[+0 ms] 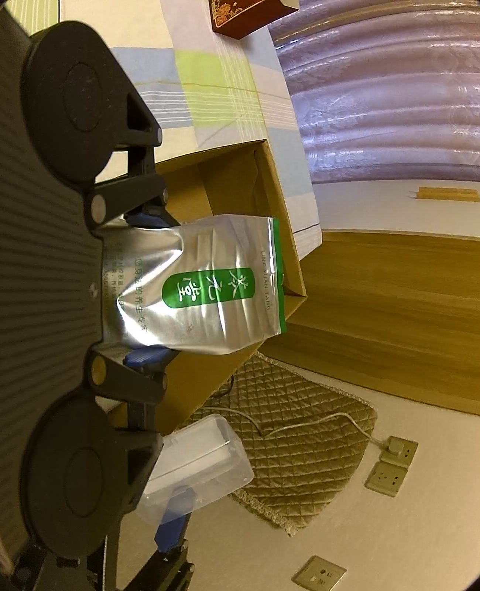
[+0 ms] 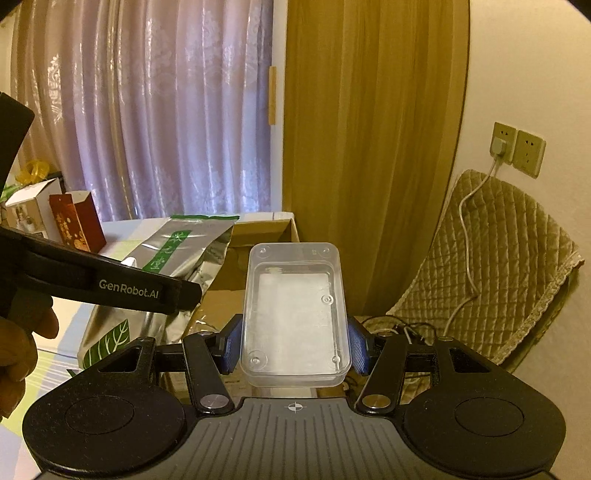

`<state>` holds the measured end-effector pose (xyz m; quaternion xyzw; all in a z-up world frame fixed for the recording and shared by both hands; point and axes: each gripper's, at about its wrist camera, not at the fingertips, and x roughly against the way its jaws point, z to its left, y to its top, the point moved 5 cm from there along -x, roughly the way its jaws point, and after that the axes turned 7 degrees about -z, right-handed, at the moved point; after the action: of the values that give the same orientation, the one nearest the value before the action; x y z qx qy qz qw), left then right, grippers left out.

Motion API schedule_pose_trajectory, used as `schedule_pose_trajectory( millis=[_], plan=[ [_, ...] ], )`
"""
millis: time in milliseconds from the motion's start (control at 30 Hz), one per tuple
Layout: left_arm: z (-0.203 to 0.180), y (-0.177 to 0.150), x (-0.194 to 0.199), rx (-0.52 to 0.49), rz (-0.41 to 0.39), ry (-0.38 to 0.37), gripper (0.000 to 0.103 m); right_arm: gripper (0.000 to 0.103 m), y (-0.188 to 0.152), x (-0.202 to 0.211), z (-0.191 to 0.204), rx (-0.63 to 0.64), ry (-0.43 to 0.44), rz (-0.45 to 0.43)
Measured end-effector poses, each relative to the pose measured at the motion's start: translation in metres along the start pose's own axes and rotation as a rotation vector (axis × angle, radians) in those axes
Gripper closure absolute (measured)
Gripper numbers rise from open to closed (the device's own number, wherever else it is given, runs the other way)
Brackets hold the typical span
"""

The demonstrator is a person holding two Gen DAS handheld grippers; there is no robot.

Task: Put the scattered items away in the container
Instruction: 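Carry the pouch and container over the cardboard box with both tools, then open the left tool to drop the tea pouch into the box, then open the right tool to drop the clear container into the box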

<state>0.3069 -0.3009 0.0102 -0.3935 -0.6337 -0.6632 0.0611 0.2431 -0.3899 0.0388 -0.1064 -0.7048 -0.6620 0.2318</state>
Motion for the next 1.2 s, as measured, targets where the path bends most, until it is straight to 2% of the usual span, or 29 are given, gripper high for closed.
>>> schedule_pose_trajectory(
  millis=[67,100,167,467,1200],
  plan=[
    [0.003,0.0,-0.004,0.01,-0.008,0.007,0.044,0.045,-0.001,-0.004,0.0,-0.002,0.001,0.003],
    [0.005,0.0,-0.006,0.016,-0.008,0.01,0.032,0.045,-0.001,-0.004,0.001,-0.002,0.001,0.004],
    [0.011,0.0,-0.005,0.022,-0.023,0.02,0.024,0.045,-0.001,-0.006,0.001,-0.003,0.002,0.006],
    [0.032,-0.005,0.015,0.018,-0.041,0.066,0.024,0.044,-0.003,-0.009,0.007,0.001,0.014,0.008],
    [0.037,-0.012,0.039,-0.022,-0.033,0.07,0.024,0.044,0.01,-0.016,0.027,0.031,0.043,0.002]
  ],
)
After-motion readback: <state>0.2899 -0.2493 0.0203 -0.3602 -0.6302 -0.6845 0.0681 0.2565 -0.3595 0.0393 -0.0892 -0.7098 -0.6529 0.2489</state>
